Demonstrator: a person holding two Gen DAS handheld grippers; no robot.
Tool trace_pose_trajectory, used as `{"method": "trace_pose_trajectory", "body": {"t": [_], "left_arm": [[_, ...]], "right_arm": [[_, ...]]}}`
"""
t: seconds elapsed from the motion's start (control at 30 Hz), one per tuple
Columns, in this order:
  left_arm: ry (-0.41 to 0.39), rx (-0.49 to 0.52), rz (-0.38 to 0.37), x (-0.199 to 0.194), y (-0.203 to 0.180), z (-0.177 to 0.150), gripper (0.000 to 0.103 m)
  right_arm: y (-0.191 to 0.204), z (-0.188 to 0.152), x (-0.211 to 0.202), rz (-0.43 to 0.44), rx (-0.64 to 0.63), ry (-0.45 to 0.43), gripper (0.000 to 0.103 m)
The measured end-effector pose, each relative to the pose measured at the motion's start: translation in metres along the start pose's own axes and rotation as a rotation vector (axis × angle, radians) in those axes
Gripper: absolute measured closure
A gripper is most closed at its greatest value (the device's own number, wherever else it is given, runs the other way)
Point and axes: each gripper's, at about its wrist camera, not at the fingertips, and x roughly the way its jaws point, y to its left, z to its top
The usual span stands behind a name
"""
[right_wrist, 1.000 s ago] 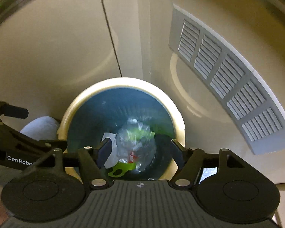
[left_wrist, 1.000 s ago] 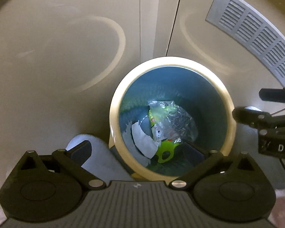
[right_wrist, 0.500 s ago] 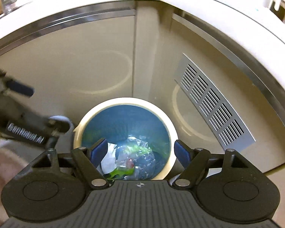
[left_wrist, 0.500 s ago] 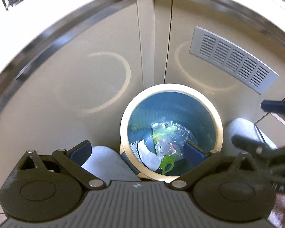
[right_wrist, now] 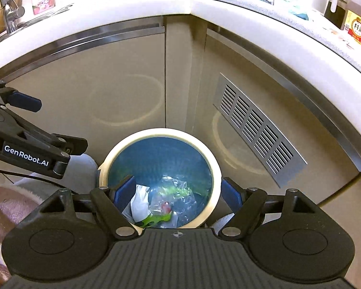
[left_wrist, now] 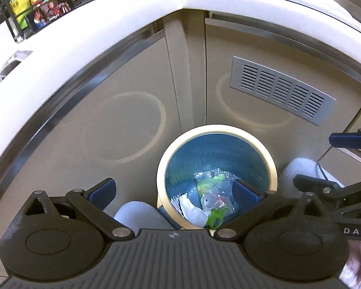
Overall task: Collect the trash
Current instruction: 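Raise both open tools from the bin back toward the grey mat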
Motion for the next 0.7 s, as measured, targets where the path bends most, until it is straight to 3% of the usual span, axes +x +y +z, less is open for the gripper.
{"method": "trace_pose_trajectory", "body": {"t": [0.7], "left_arm": [[-0.022,0.040,0.016,-0.0073,-0.0080,-0.0015,0.000]], "right_arm": [[-0.0058,-0.0001,-0.0016,0.016,0.008,0.011,0.019]]}}
